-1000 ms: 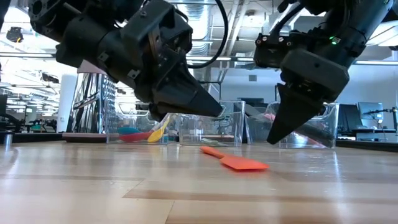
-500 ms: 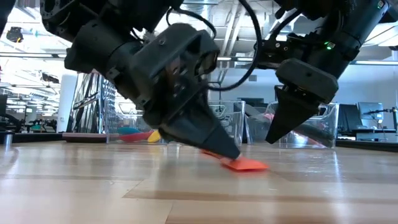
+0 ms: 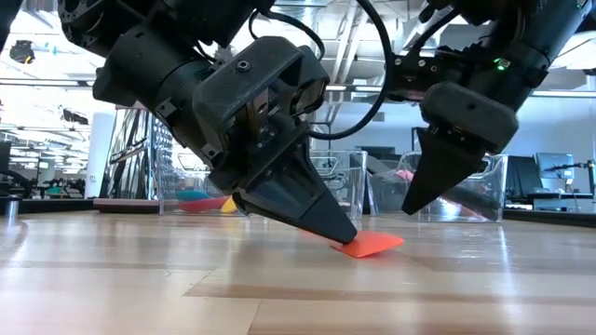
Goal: Pick & Place Kitchen Items
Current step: Put the orange spatula into the right transparent bin
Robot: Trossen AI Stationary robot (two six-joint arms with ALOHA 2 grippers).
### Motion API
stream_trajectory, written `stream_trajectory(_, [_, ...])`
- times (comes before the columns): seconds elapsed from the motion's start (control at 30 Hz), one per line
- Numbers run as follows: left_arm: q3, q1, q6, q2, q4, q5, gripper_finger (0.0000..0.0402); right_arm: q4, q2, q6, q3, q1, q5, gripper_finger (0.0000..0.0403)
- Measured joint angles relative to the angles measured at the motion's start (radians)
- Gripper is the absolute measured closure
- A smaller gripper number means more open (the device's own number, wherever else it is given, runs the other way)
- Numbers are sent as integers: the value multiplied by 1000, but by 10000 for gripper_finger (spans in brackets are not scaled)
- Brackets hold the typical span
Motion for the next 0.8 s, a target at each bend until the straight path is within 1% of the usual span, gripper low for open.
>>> stream_trajectory(0.1, [0,1,3,-1,-3,-6,400,13,0,2,0,-1,-63,403])
stream_trajectory(0.37, [0,3,6,2,-6,-6,400,46,0,-17,0,-41,-320,403])
stream_trajectory(0.43, [0,3,6,3,-6,-6,400,47,0,-19,0,-53,-361,403])
stream_trajectory(0.7, [-1,2,29,4,-8,-21,400,50,-24,-62,-1,-63,-364,403])
stream_trajectory(0.8, [-1,2,29,4,-10,-24,400,96,-77,-64,-48,-60,-363,403])
